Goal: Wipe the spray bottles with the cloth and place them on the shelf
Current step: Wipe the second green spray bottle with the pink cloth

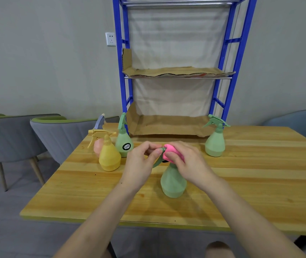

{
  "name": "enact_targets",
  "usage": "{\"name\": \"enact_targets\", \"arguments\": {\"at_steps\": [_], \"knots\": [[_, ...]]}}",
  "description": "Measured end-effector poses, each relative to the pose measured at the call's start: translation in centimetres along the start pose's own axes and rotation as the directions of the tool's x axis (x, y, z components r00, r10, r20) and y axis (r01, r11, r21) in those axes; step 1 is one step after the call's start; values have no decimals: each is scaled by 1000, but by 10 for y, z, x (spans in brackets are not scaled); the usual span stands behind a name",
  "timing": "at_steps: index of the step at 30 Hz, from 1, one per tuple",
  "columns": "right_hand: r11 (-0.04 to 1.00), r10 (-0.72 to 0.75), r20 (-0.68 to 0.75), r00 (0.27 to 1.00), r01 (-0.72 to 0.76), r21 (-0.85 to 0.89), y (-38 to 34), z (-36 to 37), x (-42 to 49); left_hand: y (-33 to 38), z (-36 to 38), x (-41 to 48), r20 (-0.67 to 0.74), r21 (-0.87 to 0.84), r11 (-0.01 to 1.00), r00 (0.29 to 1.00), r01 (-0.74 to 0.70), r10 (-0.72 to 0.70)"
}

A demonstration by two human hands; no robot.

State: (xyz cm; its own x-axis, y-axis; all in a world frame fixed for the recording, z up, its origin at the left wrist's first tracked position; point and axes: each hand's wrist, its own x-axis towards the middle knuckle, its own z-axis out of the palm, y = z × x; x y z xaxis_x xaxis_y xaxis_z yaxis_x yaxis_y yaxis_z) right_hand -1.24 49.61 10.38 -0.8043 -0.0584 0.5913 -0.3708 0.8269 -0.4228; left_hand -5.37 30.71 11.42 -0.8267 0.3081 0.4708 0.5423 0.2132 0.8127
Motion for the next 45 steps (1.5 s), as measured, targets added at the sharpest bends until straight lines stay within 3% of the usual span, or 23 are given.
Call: {"name": "enact_targets", "arguments": {"at_steps": [6, 10, 13, 20, 29, 37, 45], "knots": [[997, -20, 187, 982, 7, 72, 11, -17, 4, -8, -1, 2, 22, -18, 1000, 1000, 4, -4], [999, 48, 59, 997, -48, 7, 5, -4, 1, -13, 3, 2, 21, -73, 997, 999, 32, -31], [999, 19, -7, 1000, -19, -40, 3, 6, -4, -14, 4, 1, 25, -118, 992, 999, 43, -40], [999, -30, 167, 985, 33, -12, 8, -14, 1, -16, 2, 7, 43, -105, 993, 997, 60, -56], [989, -1, -41, 999, -5, -150, 2, 10, -12, -11, 3, 4, 38, -118, 990, 997, 77, -73], [979, -24, 87, 996, 41, -201, 0, -1, -6, -15, -2, 8, 66, -86, 995, 997, 56, -50], [975, -32, -14, 999, 28, -219, 2, 8, -11, -15, 2, 6, 58, -96, 994, 997, 58, -53]]}}
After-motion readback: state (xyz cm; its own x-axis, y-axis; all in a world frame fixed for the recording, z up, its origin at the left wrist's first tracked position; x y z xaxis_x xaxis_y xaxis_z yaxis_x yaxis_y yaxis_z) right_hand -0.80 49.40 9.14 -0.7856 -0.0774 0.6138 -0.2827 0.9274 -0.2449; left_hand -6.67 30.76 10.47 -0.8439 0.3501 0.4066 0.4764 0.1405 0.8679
